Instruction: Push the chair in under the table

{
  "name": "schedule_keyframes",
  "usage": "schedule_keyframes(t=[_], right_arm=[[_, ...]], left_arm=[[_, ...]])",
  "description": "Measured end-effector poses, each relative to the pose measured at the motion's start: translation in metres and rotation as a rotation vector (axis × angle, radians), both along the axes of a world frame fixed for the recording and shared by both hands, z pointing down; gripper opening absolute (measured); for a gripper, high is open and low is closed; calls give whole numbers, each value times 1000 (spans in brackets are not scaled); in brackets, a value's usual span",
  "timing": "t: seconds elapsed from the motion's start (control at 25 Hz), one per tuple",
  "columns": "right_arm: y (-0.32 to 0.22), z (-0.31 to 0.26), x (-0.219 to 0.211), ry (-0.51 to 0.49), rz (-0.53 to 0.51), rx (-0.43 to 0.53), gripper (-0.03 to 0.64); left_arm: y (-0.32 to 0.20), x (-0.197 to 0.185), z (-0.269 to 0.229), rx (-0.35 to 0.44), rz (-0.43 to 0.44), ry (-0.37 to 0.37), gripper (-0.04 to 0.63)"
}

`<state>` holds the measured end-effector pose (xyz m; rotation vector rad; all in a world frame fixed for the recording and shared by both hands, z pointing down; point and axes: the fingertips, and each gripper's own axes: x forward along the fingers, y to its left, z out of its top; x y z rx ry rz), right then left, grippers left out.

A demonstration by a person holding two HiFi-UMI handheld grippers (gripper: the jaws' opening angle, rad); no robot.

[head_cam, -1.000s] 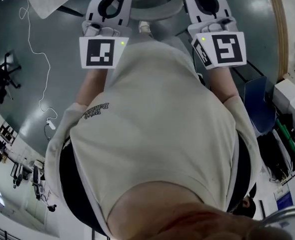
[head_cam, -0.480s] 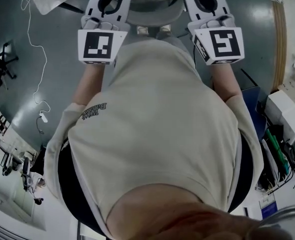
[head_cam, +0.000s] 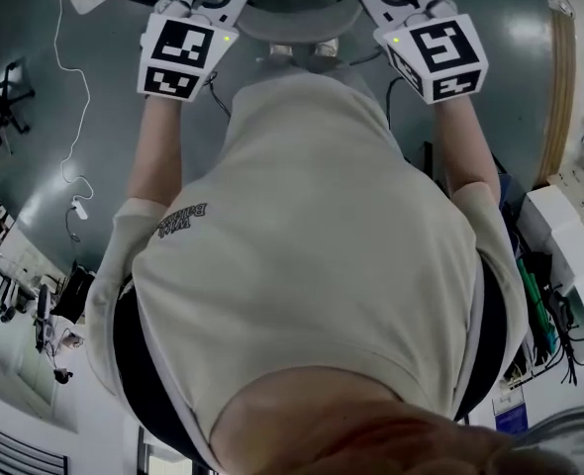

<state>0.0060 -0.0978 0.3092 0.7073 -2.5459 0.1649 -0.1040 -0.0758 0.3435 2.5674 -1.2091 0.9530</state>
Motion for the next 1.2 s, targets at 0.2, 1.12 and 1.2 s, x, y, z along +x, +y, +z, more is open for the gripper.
schedule_keyframes(t=[0.2,1.12,1.2], right_arm=[[13,47,7,154,-127,-51,186],[124,293,14,455,-509,-427,308],[129,316,20,516,-551,-392,309]], left_arm=[[10,16,37,-77,168,-113,175],[140,39,295,-569,776,-264,281],[147,42,308,-604,785,-251,298]])
